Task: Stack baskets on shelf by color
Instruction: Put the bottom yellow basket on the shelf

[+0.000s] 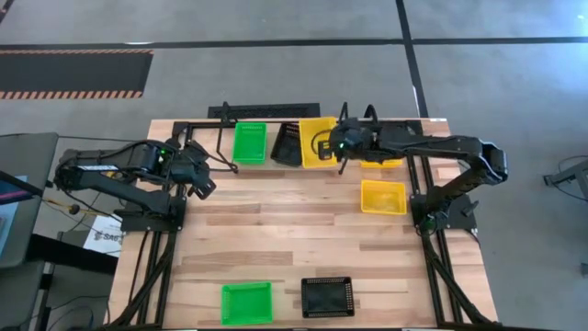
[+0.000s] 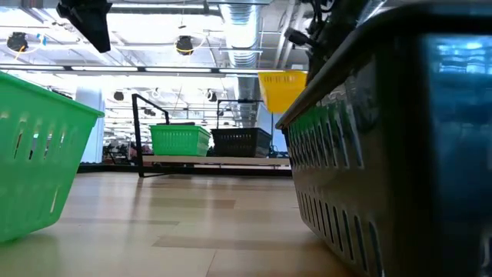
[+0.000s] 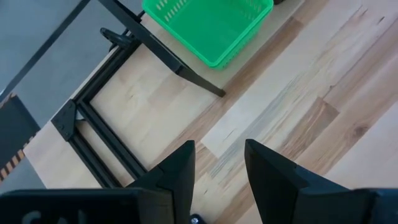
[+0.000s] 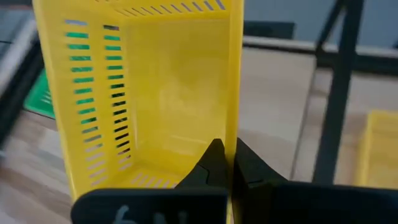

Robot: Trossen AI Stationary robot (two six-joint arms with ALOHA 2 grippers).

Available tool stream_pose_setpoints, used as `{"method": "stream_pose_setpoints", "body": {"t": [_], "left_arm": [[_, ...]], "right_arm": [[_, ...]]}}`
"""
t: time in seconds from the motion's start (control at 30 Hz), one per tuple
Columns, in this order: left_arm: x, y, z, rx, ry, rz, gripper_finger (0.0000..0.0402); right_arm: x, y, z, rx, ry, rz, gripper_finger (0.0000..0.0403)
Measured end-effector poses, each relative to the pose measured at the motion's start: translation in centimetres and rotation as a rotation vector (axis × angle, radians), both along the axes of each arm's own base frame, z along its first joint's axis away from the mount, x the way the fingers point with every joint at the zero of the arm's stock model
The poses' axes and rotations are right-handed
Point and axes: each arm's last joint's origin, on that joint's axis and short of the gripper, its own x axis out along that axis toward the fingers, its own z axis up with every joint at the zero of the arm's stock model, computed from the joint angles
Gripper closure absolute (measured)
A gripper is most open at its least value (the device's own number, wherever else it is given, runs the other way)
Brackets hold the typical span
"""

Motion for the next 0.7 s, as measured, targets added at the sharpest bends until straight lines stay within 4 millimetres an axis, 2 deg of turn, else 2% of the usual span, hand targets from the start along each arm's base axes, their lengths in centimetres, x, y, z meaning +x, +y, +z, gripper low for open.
{"method": "stream_pose_setpoints", "body": {"t": [0.1,0.33,0.7], "left_arm": [[0.1,0.0,0.0,-0.001,-0.008,0.000,0.0274],[0.2,0.0,0.0,-0.001,-0.018,0.000,0.0274],[0.2,0.0,0.0,-0.002,-0.018,0.000,0.0274]], "right_arm": [[-0.4,1.1,-0.7,0.039,0.065,-0.032,0.0400],[-0.2,3.0,-0.7,0.043,0.037,-0.059,0.0400],[2.0,4.5,-4.6,0.102,0.159,-0.075,0.0400]]}}
